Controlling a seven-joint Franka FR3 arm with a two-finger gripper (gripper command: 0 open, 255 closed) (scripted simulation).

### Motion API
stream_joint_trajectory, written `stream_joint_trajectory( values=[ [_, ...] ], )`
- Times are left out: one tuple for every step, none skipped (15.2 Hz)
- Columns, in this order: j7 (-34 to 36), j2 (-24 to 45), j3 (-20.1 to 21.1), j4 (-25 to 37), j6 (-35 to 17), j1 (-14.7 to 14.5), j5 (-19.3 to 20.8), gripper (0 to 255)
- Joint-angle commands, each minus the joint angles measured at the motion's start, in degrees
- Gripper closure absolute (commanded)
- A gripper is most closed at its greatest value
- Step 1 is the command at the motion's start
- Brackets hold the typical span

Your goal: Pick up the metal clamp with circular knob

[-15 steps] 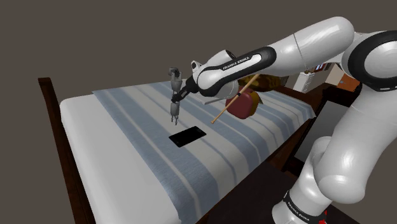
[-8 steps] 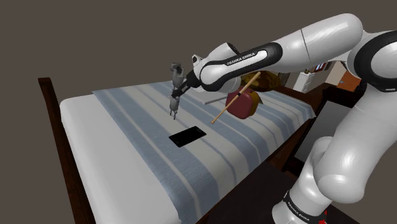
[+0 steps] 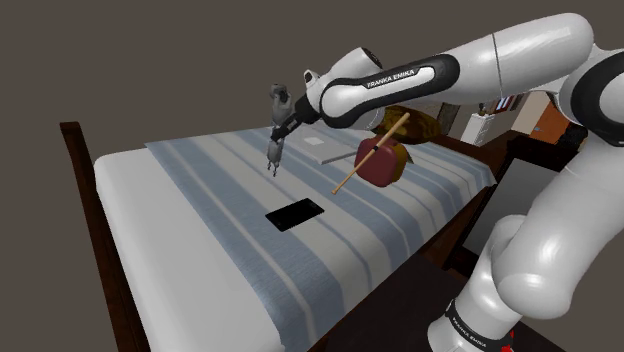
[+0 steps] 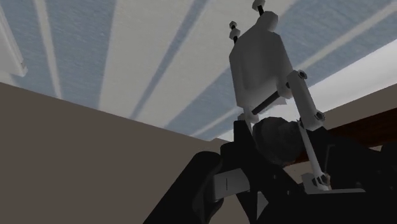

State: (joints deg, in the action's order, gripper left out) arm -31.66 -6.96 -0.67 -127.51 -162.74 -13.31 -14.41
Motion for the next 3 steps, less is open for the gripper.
stream_joint_trajectory(
  values=[
    [0.93, -0.59, 0.17, 0.93, 1.49, 0.27, 0.92, 255],
    [0.99, -0.63, 0.18, 1.01, 1.60, 0.29, 0.98, 255],
    [0.99, -0.64, 0.18, 1.00, 1.60, 0.29, 0.98, 255]
  ],
)
